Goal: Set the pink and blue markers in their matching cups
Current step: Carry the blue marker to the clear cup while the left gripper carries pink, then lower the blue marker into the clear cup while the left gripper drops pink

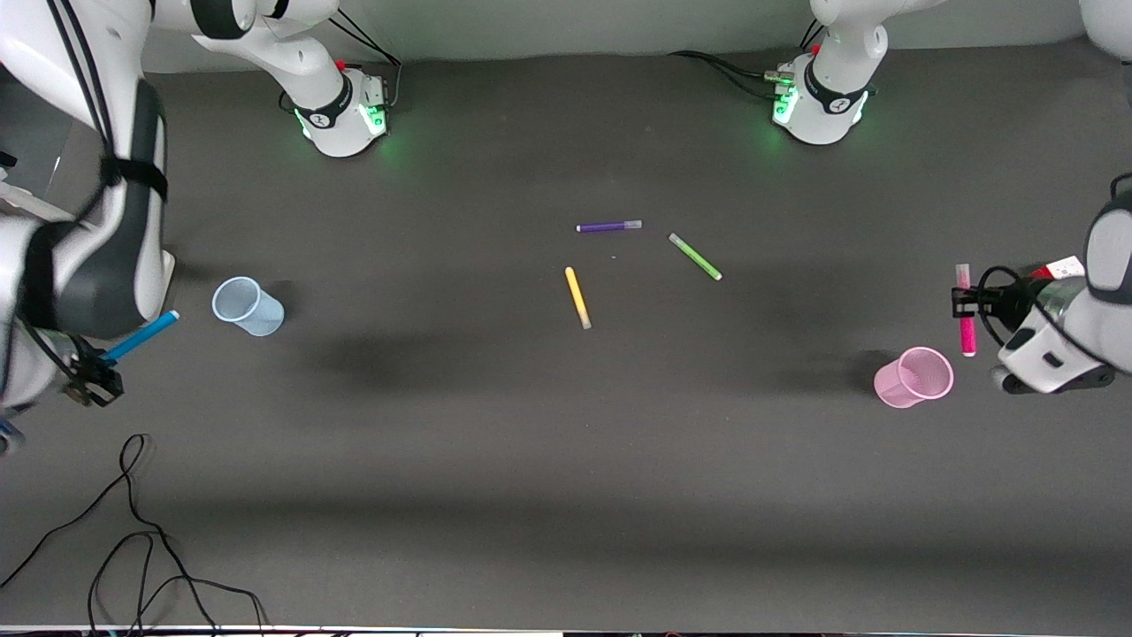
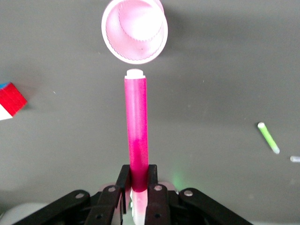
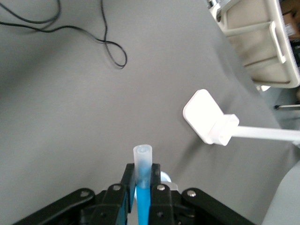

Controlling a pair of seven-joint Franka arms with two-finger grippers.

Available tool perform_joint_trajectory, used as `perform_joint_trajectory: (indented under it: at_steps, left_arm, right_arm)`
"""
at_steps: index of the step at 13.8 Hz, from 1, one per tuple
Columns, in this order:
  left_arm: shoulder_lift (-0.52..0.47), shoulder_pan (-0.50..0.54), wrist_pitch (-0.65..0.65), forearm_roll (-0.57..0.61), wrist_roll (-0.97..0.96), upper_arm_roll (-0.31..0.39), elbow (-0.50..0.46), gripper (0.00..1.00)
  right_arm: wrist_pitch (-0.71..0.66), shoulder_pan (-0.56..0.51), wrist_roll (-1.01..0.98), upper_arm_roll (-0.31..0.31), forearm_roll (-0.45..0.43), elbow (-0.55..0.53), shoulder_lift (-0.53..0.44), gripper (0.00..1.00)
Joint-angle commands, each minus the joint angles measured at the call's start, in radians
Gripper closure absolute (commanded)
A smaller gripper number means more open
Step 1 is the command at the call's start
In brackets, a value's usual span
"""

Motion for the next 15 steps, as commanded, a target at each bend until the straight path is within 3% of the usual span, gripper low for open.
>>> perform_joint_trajectory:
  at_steps: [1, 3, 6, 7, 15]
  left_arm:
    - [0.169, -0.009, -0.103, 0.044, -0.004, -0.005, 0.19, 0.99]
    - [0.225, -0.01, -0.095, 0.053, -0.007, -0.005, 0.215, 0.99]
    - [0.273, -0.009, -0.062, 0.059, -0.013, -0.004, 0.218, 0.99]
    - [0.284, -0.009, -0.048, 0.061, -0.013, -0.002, 0.218, 0.99]
    - [0.351, -0.023, 0.011, 0.066, -0.016, 0.036, 0.218, 0.98]
  right_arm:
    - [0.043, 0.043, 0.102, -0.003, -0.068, -0.128, -0.061, 1.0]
    - [0.051, 0.064, 0.148, -0.003, -0.116, -0.254, -0.148, 1.0]
    - [0.205, 0.104, 0.305, -0.003, -0.212, -0.557, -0.318, 1.0]
    - [0.244, 0.107, 0.363, -0.001, -0.244, -0.613, -0.345, 1.0]
    - [0.504, 0.109, 0.774, -0.001, -0.347, -0.811, -0.386, 1.0]
